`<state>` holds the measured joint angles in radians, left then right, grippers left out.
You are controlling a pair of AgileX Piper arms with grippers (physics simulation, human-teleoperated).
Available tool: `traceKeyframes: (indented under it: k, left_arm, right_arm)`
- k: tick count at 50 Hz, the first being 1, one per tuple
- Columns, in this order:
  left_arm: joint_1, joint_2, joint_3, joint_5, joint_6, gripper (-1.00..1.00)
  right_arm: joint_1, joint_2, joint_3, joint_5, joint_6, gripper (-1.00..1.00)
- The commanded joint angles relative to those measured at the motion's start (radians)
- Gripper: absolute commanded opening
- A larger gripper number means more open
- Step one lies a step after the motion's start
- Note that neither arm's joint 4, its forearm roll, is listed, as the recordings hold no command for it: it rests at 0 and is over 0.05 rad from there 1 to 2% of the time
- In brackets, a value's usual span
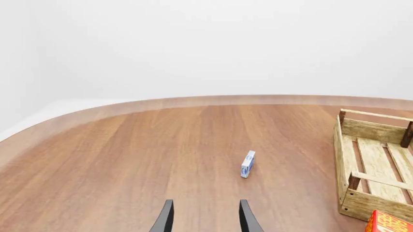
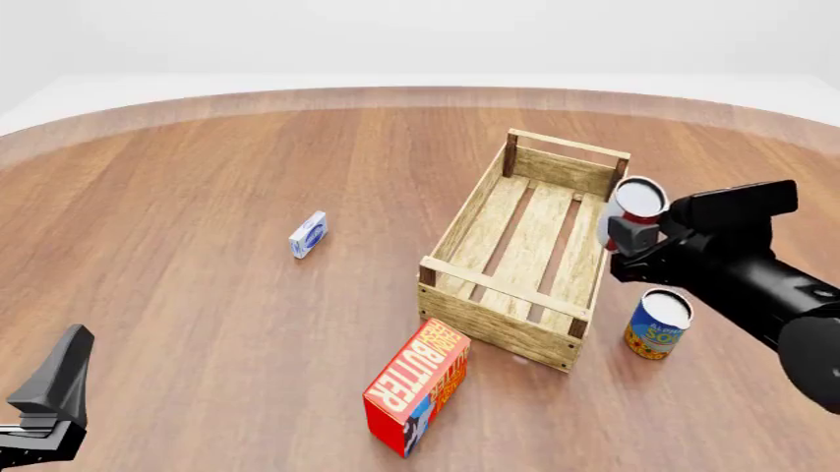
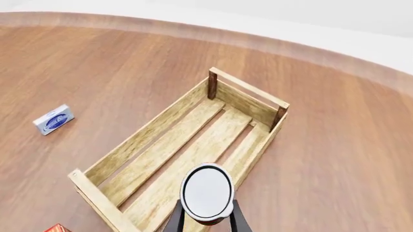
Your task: Pick up the tomato sauce, and put it in the wooden tray.
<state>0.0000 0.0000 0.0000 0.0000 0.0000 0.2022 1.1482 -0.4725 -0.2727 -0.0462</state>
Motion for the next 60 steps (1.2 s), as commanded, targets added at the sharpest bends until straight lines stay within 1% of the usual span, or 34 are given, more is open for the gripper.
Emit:
traceKeyframes:
  k: [1,7,13,26,39,40,41,60]
  left_arm:
    - [0.000,0.000,0.000,0.000,0.000,1.00]
    - [0.000,0.000,0.000,0.000,0.000,1.00]
    - [0.000,0.000,0.000,0.000,0.000,1.00]
    - [0.000,0.000,0.000,0.000,0.000,1.00]
    - [0.000,0.000,0.000,0.000,0.000,1.00]
    - [0.000,0.000,0.000,0.000,0.000,1.00]
    - [0.000,0.000,0.000,0.000,0.000,1.00]
    - [0.000,0.000,0.000,0.000,0.000,1.00]
  right_arm:
    - [0.006,0.055,-0.028,-0.037,0.013,-1.00]
    - [0.000,0.085,-0.039,-0.057,0.008,-1.00]
    - [-0.005,0.110,-0.048,-0.077,0.018,-1.00]
    - [-0.005,0.165,-0.070,-0.111,0.021,-1.00]
    - [-0.002,0.212,-0.098,-0.126,0.017,-1.00]
    - [-0.005,0.217,-0.098,-0.130,0.008,-1.00]
    - [0.000,0.225,-0.098,-0.136,0.014,-1.00]
    - [0.003,0.317,-0.116,-0.201,0.023,-1.00]
